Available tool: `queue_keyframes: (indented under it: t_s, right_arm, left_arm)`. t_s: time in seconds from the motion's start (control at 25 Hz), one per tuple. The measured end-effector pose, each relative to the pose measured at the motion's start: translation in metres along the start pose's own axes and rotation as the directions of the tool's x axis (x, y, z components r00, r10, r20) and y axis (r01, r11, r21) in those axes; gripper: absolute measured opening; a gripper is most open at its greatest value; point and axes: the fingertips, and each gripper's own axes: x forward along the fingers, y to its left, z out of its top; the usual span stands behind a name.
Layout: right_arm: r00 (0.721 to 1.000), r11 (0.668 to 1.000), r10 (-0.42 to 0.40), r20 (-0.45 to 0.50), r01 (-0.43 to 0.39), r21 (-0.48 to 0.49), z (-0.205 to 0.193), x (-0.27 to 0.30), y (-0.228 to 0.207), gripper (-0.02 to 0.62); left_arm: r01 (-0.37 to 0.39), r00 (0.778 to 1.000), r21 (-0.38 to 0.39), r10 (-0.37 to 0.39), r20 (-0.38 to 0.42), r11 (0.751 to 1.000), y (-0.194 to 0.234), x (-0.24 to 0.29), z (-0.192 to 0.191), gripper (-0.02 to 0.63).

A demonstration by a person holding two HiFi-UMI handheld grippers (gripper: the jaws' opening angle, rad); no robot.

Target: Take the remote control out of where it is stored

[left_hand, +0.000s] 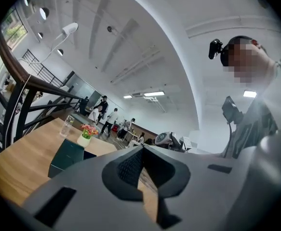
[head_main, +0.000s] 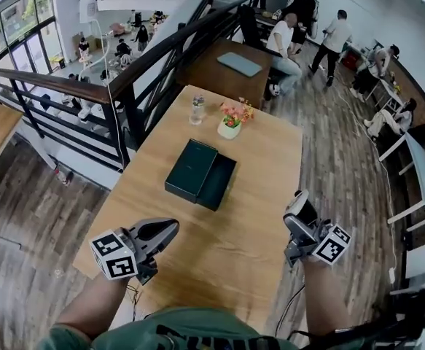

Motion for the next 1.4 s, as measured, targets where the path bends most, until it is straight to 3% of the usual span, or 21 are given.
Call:
queue_keyframes:
  t_s: [0.36, 0.6, 0.72, 0.84, 1.04, 1.28, 1.36, 1.4]
  right_arm:
    - [0.977, 0.99, -0.14, -0.159, 0.134, -0.051, -0.058, 0.038, -0.144, 0.584]
    - [0.903, 0.945, -0.281, -0.326, 0.2, -0.259, -0.095, 0.064, -0.255, 0.584]
    - [0.861, 0.916, -0.33, -0.386, 0.192, -0.353, -0.112, 0.086, -0.299, 0.584]
    - [0.838, 0.903, -0.339, -0.429, 0.161, -0.4, -0.127, 0.115, -0.333, 0.584]
    - [0.824, 0.891, -0.346, -0.449, 0.138, -0.432, -0.15, 0.159, -0.383, 0.584]
    - [0.829, 0.868, -0.376, -0.414, 0.159, -0.471, -0.171, 0.184, -0.423, 0.584]
    - [0.81, 0.867, -0.383, -0.444, 0.15, -0.475, -0.18, 0.188, -0.432, 0.584]
    - [0.786, 0.873, -0.383, -0.486, 0.135, -0.469, -0.19, 0.185, -0.433, 0.585]
  left_arm:
    - [-0.031, 0.999, -0.055, 0.028, -0.044, 0.998, 0.067, 0.062, -0.038, 0.003]
    - [-0.078, 0.995, -0.118, 0.07, -0.072, 0.99, 0.095, 0.077, -0.068, 0.003]
    - [-0.099, 0.992, -0.125, 0.088, -0.089, 0.987, 0.115, 0.08, -0.074, 0.003]
    - [-0.113, 0.99, -0.127, 0.101, -0.098, 0.985, 0.134, 0.081, -0.076, 0.003]
    - [-0.135, 0.985, -0.136, 0.119, -0.122, 0.981, 0.161, 0.08, -0.086, 0.003]
    - [-0.158, 0.981, -0.157, 0.136, -0.142, 0.975, 0.176, 0.079, -0.1, 0.003]
    - [-0.164, 0.979, -0.159, 0.141, -0.148, 0.974, 0.18, 0.082, -0.104, 0.003]
    - [-0.167, 0.978, -0.163, 0.143, -0.152, 0.972, 0.181, 0.082, -0.106, 0.003]
